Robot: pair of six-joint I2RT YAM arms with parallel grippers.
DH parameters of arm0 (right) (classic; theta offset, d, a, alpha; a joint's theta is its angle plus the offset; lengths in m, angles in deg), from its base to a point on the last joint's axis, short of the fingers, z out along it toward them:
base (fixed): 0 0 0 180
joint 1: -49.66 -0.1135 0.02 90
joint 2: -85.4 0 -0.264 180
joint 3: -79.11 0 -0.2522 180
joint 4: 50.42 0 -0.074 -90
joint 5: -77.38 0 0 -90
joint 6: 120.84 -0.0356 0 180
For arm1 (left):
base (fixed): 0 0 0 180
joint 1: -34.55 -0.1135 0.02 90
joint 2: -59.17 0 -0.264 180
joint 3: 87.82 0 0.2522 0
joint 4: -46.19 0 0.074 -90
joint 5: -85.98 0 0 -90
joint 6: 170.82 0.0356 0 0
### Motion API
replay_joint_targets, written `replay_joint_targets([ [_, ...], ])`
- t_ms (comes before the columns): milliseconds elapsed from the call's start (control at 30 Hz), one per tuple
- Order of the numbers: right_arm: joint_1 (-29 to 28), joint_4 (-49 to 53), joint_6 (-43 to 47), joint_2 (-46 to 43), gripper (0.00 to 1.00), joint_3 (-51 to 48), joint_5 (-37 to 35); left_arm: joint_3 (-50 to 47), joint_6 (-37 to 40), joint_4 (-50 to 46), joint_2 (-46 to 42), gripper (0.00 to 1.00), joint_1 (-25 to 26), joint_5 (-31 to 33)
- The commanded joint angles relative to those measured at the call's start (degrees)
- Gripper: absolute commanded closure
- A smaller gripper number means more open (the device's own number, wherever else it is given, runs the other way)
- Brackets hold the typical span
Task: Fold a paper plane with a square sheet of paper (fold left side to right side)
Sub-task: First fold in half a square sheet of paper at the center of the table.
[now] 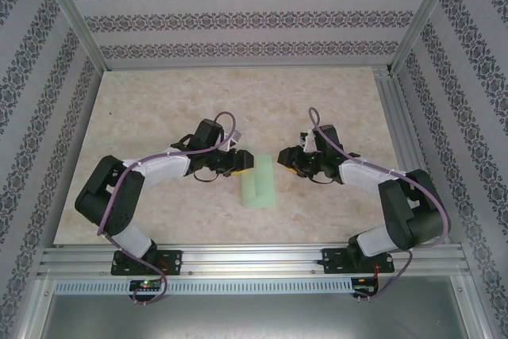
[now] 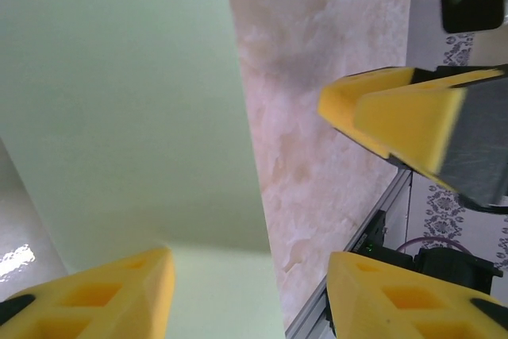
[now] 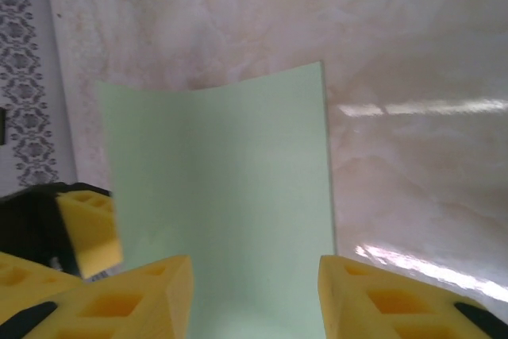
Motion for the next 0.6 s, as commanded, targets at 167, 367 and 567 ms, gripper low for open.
replay_joint_targets([
  [167,-3.6,-11.9,-8.4,3.4,0.55,1.7,2.7,0.9,-1.1,4.2,1.8,0.47,1.7,-0.8],
  [367,-5.6,-18.6,-12.2,8.0,0.58,2.6,3.3,1.2,-1.2,4.2,2.0,0.49,2.3,-0.4],
  [567,-6.9,-19.1,-12.6,10.9,0.59,4.2,3.2,1.4,-1.0,4.0,2.2,0.49,2.4,-0.3],
])
